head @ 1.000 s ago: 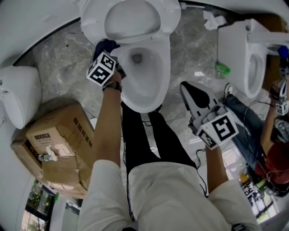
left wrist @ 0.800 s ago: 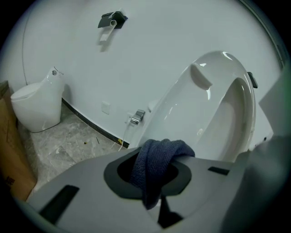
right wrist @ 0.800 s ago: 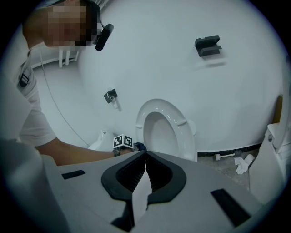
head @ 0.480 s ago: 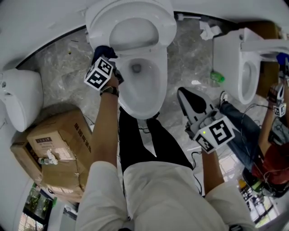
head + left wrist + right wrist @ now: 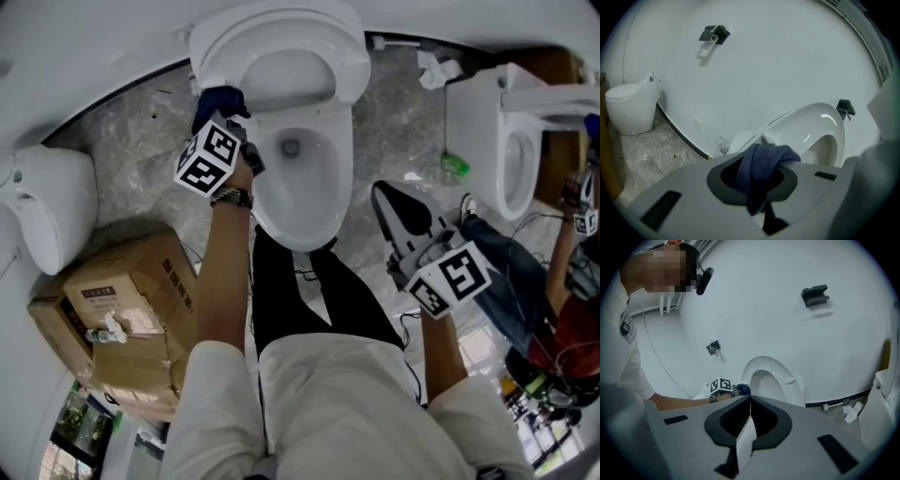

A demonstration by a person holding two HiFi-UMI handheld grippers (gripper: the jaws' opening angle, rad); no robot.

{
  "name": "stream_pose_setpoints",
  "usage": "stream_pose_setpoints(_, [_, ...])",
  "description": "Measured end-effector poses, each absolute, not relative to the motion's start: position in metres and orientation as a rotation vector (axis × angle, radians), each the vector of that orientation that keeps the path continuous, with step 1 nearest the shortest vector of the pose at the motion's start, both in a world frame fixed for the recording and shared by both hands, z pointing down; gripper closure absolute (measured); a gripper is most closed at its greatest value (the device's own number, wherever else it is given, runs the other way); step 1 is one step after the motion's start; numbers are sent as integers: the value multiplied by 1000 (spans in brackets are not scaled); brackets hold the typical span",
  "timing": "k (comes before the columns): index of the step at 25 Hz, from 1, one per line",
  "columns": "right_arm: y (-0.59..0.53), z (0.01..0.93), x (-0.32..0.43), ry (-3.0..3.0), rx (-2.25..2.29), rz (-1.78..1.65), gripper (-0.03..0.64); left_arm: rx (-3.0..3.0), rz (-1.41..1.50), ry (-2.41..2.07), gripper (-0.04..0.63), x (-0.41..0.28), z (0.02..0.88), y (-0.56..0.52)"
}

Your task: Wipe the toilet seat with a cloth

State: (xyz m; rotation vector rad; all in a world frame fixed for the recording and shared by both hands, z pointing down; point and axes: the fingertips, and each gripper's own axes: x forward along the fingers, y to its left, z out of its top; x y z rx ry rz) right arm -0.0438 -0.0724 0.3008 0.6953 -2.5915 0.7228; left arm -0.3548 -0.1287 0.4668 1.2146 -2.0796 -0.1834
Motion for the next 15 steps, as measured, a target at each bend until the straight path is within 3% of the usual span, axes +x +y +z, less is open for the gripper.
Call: stream_pose_setpoints(15, [-76,289,-26,-2594,761,731,589,1191,-132,-2226,563,-353,424,-128])
